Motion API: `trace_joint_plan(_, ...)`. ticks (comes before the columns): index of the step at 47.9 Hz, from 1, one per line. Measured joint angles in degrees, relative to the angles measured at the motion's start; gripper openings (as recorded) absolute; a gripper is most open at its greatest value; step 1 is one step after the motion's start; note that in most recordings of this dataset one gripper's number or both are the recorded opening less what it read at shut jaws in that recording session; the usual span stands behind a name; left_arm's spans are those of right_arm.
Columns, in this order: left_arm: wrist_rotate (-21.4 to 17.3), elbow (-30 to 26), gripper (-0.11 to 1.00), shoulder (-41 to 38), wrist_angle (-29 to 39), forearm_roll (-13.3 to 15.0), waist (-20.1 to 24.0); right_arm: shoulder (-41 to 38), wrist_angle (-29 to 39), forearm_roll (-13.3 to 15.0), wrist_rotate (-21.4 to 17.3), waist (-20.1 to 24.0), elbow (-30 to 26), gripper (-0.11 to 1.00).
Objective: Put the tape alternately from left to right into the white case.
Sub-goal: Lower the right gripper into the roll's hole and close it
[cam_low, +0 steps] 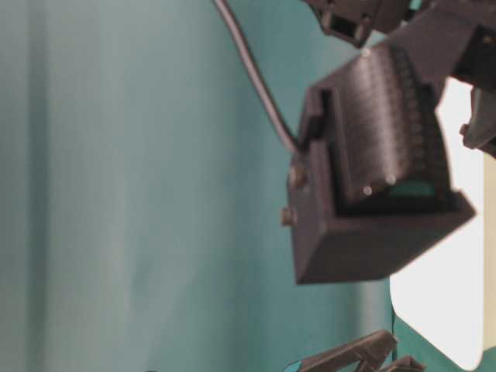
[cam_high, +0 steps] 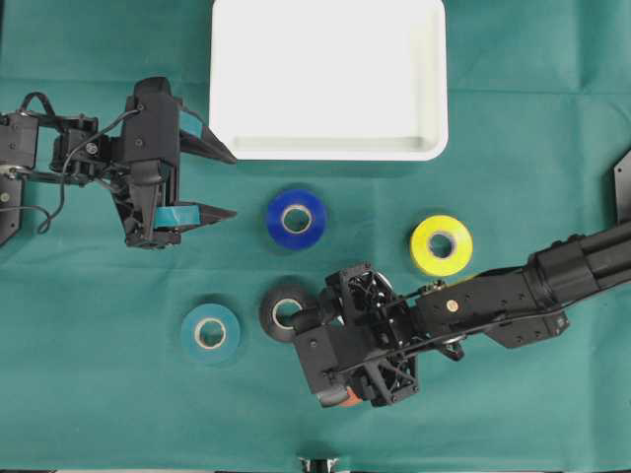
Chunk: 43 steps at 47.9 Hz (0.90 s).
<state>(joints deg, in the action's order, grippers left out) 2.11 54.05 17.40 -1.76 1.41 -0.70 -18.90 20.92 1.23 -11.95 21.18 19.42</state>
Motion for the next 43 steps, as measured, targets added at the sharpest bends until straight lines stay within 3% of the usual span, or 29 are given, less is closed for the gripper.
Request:
trace_joint_plan(2, 0.00, 0.00, 0.89, 0.00, 0.00, 0.00, 0.00, 0.00, 0.00, -0.09, 0.00, 0.00, -0.09, 0.55)
trace_joint_plan(9, 0.00, 0.00, 0.89, 0.00, 0.00, 0.09, 0.00, 0.00, 0.09, 0.00, 0.09, 0.00, -0.09, 0.16)
trace_joint_plan(13, 0.00, 0.00, 0.89, 0.00, 0.00, 0.09, 0.00, 0.09, 0.09, 0.00, 0.00, 0.00, -0.18, 0.02)
trace_joint_plan(43, 0.00, 0.00, 0.89, 0.00, 0.00, 0.09, 0.00, 0.44, 2.37, 0.00, -0.09, 0.09, -1.49, 0.01)
